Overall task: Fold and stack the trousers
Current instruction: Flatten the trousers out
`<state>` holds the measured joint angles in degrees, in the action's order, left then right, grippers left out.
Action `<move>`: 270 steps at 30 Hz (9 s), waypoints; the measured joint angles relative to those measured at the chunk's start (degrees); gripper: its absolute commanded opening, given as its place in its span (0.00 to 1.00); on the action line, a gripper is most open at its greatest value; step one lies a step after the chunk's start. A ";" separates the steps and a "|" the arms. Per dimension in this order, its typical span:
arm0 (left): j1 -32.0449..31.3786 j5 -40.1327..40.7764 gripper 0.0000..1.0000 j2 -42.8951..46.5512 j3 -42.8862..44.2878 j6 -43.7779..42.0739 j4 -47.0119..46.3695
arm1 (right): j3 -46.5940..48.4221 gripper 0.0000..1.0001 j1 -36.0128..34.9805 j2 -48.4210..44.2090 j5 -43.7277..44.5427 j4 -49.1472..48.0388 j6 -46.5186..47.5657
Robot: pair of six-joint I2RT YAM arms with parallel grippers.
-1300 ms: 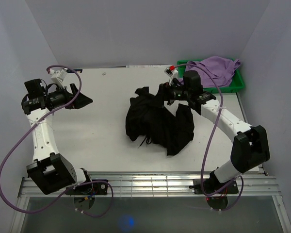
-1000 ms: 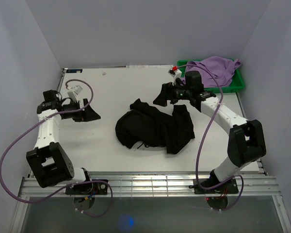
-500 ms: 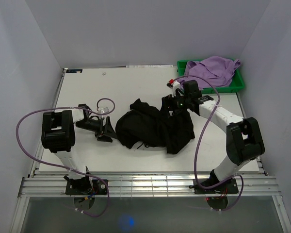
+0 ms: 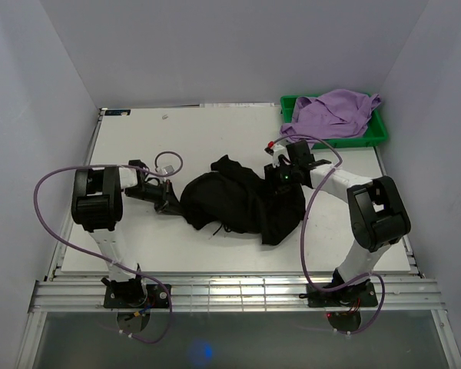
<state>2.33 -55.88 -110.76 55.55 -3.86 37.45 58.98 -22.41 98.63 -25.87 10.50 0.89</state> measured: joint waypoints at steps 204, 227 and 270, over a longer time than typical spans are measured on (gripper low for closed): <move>25.59 31.04 0.71 3.41 23.56 -20.31 12.96 | 15.41 0.08 4.39 -1.38 -0.09 46.21 35.43; 31.89 41.33 0.00 8.46 20.46 -26.75 15.72 | 27.04 0.51 2.16 4.00 3.08 56.33 37.77; 28.98 28.59 0.63 11.28 19.08 -30.14 17.03 | -0.63 0.08 8.52 -3.43 18.38 8.70 35.32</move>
<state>31.31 -27.29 -99.48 74.63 -34.00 54.48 58.35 -13.89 95.20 -7.49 19.20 36.21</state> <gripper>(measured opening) 0.633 0.122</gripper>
